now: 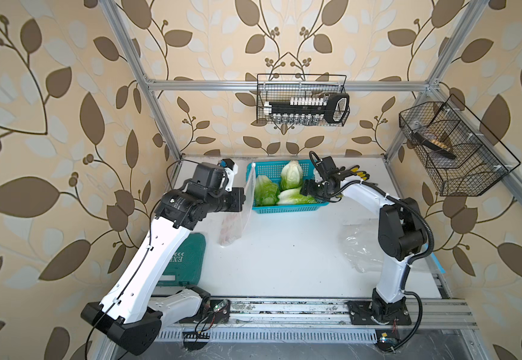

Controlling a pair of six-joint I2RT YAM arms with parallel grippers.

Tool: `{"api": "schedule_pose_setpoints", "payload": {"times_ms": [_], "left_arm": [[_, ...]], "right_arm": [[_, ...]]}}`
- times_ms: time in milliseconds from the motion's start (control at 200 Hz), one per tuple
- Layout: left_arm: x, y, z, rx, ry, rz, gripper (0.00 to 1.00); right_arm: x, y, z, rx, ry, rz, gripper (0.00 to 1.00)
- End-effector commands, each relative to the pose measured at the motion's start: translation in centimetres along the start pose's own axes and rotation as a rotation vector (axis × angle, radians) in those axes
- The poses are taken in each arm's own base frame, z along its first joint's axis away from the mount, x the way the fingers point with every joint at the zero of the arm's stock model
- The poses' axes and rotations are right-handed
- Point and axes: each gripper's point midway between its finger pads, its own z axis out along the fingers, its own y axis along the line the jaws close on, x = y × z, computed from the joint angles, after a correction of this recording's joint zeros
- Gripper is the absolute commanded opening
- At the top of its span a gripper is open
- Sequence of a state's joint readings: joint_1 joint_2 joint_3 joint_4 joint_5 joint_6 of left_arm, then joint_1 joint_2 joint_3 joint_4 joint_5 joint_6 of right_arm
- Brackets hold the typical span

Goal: Put the chinese cabbages into a zipper bag and zip it
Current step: Pick up the Chinese cabbage from the basket.

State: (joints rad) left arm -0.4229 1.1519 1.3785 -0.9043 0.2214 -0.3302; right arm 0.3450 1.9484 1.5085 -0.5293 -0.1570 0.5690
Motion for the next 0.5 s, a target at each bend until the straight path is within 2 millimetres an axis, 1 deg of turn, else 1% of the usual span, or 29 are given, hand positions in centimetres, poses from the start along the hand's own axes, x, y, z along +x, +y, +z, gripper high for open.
{"api": "schedule_pose_setpoints", "payload": {"times_ms": [0,65,120,190,235,290,365,410,495], "left_arm": [[-0.8,-3.0,2.7,0.194,-0.038,-0.077,0.0],[0.0,-3.3,4.6,0.23,-0.016,-0.107,0.0],[0.6,-3.2,5.9,0.239,0.002,-0.121,0.0],[1.1,-2.7,7.0,0.227,0.011,-0.127,0.0],[1.2,-2.3,7.4,0.214,0.009,-0.125,0.0],[1.3,-2.1,7.7,0.206,0.006,-0.123,0.0],[1.4,-1.8,8.0,0.195,0.009,-0.128,0.0],[1.5,-1.6,8.2,0.183,0.01,-0.132,0.0],[1.4,-1.2,8.5,0.163,0.006,-0.136,0.0]], "right_arm": [[1.1,1.7,1.6,-0.094,0.05,0.061,0.72],[1.0,2.8,1.7,-0.162,0.046,0.058,0.56],[0.7,4.2,1.2,-0.248,0.032,0.048,0.41],[0.1,5.4,-0.7,-0.333,0.01,0.053,0.24],[-0.5,6.1,-2.4,-0.383,-0.015,0.052,0.17],[-1.1,6.5,-4.6,-0.425,-0.051,0.055,0.11],[-1.3,6.9,-7.4,-0.447,-0.084,0.048,0.07],[-1.1,7.0,-8.8,-0.451,-0.094,0.05,0.06],[0.0,6.8,-11.3,-0.459,-0.104,0.053,0.05]]}}
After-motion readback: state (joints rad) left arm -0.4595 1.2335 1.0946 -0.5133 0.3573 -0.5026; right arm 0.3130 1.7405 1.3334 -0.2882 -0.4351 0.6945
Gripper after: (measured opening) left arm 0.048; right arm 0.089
